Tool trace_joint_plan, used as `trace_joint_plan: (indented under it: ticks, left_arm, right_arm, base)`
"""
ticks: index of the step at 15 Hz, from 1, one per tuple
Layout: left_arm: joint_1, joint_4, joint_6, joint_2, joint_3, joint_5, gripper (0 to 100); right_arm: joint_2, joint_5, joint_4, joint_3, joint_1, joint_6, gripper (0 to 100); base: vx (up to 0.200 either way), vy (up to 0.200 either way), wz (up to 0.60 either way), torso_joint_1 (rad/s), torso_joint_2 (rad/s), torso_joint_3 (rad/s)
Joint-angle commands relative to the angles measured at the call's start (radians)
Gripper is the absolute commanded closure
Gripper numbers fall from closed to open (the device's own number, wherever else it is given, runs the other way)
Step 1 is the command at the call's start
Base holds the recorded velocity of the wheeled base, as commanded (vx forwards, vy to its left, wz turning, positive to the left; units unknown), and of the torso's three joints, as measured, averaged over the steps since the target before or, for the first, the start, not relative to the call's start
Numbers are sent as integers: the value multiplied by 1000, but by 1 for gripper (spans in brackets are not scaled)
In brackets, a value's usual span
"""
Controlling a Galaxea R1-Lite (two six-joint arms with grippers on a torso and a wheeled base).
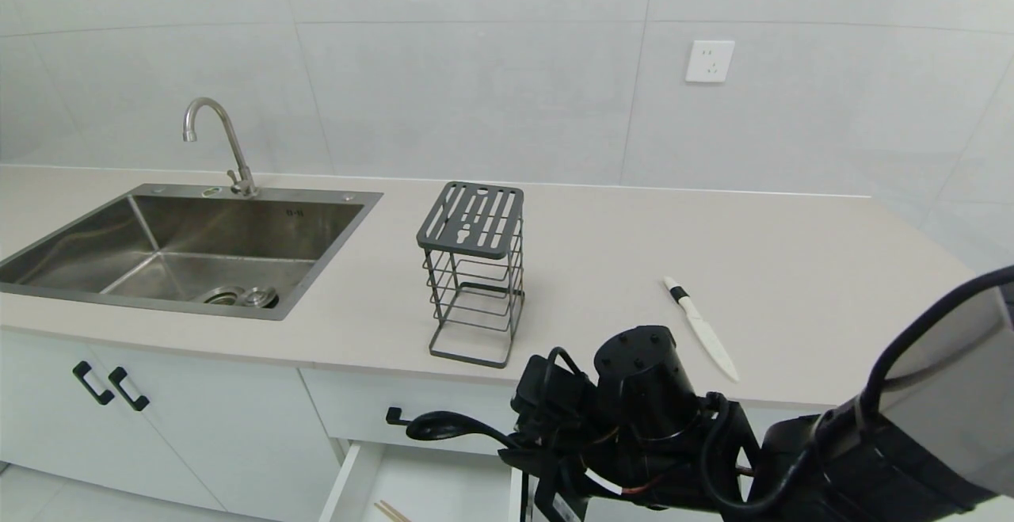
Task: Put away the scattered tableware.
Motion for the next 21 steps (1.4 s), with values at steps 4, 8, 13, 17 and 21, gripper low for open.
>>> trace_joint_plan:
  ticks: [4,8,13,17,21]
  left_arm:
    - [0,0,-2,1,0,0,0]
    - [0,0,0,1,0,0,0]
    - [0,0,0,1,0,0,0]
    - [0,0,0,1,0,0,0]
    - [0,0,0,1,0,0,0]
  right_arm:
    - [81,14,3,-102,44,-4,100]
    - [138,71,-2,-177,62,-6,100]
    - [187,79,-5,-223,61,-6,100]
    - [211,97,-5,-264,57,-8,100]
    - [228,103,-5,-275,54,-9,100]
  base:
    - [0,0,0,0,0,0]
    - [0,0,0,0,0,0]
    - [0,0,0,0,0,0]
    - [0,0,0,-173,333,171]
    - [0,0,0,-205,411,205]
